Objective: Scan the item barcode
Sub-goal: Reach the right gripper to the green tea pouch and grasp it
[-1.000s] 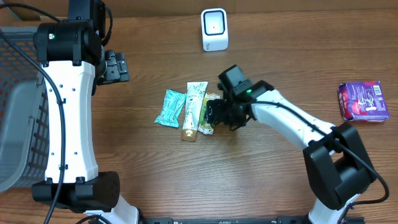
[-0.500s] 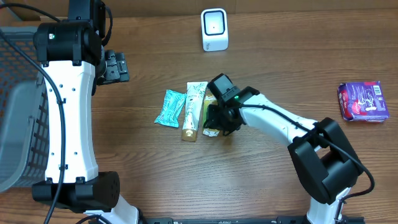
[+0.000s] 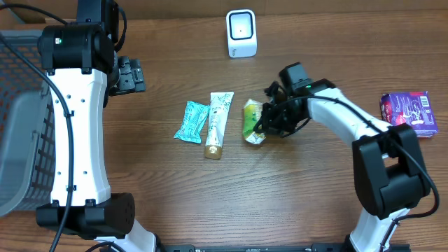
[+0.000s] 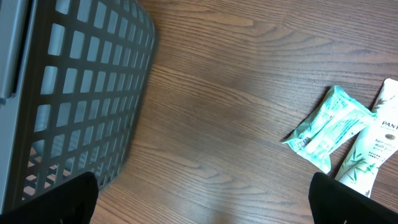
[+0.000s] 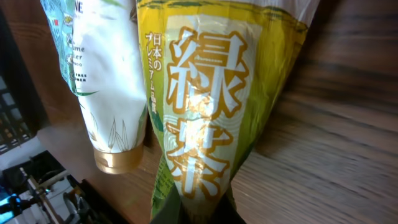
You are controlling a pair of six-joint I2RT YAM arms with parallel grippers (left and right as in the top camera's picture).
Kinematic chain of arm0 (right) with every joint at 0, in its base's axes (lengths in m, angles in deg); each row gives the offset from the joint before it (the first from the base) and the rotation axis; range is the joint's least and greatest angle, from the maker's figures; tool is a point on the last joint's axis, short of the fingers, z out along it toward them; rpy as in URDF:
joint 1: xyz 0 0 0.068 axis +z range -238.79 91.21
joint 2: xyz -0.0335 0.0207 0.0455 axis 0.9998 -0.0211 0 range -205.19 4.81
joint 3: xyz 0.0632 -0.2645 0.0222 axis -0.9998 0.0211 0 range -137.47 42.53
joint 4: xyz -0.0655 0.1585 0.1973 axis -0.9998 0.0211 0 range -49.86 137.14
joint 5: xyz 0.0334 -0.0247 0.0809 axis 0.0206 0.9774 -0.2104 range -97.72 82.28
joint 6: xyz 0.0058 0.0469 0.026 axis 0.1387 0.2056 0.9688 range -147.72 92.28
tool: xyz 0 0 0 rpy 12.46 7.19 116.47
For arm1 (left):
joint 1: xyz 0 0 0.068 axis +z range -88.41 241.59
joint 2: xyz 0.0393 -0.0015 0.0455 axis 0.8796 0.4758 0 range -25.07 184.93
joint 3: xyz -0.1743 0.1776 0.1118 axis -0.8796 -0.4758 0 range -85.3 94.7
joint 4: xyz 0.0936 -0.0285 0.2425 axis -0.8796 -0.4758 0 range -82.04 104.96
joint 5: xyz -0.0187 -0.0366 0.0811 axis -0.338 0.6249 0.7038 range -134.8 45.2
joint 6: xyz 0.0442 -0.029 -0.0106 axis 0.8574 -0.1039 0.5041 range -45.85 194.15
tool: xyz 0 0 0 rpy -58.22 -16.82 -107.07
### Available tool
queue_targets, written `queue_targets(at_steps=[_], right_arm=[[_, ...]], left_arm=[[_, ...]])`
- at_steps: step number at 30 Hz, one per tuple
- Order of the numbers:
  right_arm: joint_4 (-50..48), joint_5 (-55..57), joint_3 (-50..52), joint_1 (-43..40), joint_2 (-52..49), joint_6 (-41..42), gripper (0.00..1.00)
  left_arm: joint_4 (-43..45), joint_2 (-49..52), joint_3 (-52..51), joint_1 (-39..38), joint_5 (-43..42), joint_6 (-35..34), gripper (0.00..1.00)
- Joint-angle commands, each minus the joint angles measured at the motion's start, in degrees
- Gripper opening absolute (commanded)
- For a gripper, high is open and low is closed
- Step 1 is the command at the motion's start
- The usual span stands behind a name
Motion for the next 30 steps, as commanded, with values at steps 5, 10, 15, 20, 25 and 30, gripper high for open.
queue_targets(at_steps=[5,10,15,20,25,30], right_arm=[[-1.62,-8.46,-0.11,-0.07,1.51,-3.28,0.04],[-5.42,-12.85,1.01,3.02,1.07,-0.94,0.04],[-11.15,-14.27,3.67,4.76,-1.07,3.52,0.04],[-11.65,-13.31,3.74,4.57,-3.58,3.8,0.11],[-11.1,-8.28,3.74,4.48,-3.63,6.58,0.18],[-8.07,-1.51,3.72,4.26,-3.63,6.73,0.31]], left_arm=[[0.22,-0.85,0.85,0.0,0.31,0.63,0.99],[0.22,-0.85,0.85,0.0,0.31,0.63,1.0],[0.22,-0.85,0.85,0.0,0.31,0.63,0.99],[0.2,-0.85,0.85,0.0,0.31,0.63,1.0],[0.22,-0.85,0.85,0.0,0.31,0.63,1.0],[0.22,-0.85,0.85,0.0,0.31,0.63,1.0]])
